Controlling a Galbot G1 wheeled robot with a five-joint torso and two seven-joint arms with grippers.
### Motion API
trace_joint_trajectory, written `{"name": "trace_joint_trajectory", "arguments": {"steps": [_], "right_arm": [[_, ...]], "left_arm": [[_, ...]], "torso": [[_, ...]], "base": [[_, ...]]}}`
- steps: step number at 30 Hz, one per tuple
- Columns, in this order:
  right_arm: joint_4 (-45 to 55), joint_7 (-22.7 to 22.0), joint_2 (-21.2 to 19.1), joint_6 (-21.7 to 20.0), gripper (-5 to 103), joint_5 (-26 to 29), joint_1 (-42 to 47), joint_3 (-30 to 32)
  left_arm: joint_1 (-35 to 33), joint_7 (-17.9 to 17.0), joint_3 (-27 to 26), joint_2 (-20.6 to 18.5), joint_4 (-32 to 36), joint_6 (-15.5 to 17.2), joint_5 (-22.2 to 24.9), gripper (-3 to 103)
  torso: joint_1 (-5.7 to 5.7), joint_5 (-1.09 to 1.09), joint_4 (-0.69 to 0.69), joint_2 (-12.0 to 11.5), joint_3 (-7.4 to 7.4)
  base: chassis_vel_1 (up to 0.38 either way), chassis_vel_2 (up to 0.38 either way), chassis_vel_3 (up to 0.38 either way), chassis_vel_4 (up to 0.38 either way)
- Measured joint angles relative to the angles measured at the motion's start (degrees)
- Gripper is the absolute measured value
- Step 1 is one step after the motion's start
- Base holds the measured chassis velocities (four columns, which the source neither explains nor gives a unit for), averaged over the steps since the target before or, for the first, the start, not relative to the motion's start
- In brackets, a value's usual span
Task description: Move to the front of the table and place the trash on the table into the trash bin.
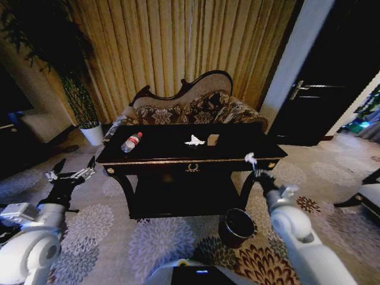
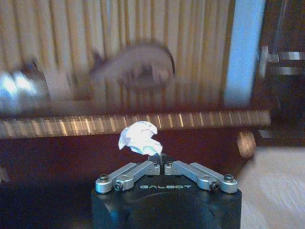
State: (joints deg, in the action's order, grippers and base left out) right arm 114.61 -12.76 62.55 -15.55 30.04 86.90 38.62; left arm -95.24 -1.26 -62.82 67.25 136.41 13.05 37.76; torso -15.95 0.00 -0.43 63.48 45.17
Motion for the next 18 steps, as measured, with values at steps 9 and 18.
{"name": "trace_joint_trajectory", "arguments": {"steps": [9,18], "right_arm": [[-19.45,1.46,3.36,1.72,0,-4.98,-3.43,-3.46],[-32.65,1.61,4.86,1.96,0,-4.58,-9.39,-5.3]], "left_arm": [[0.42,-0.06,0.45,-0.03,-1.09,-0.06,0.01,100],[0.5,-0.17,0.43,0.22,-1.54,-0.21,-0.03,100]], "torso": [[0.0,0.01,0.01,0.0,0.0],[0.01,0.0,0.02,0.0,0.0]], "base": [[0.0,0.0,0.0,0.0],[0.0,0.0,0.0,0.0]]}}
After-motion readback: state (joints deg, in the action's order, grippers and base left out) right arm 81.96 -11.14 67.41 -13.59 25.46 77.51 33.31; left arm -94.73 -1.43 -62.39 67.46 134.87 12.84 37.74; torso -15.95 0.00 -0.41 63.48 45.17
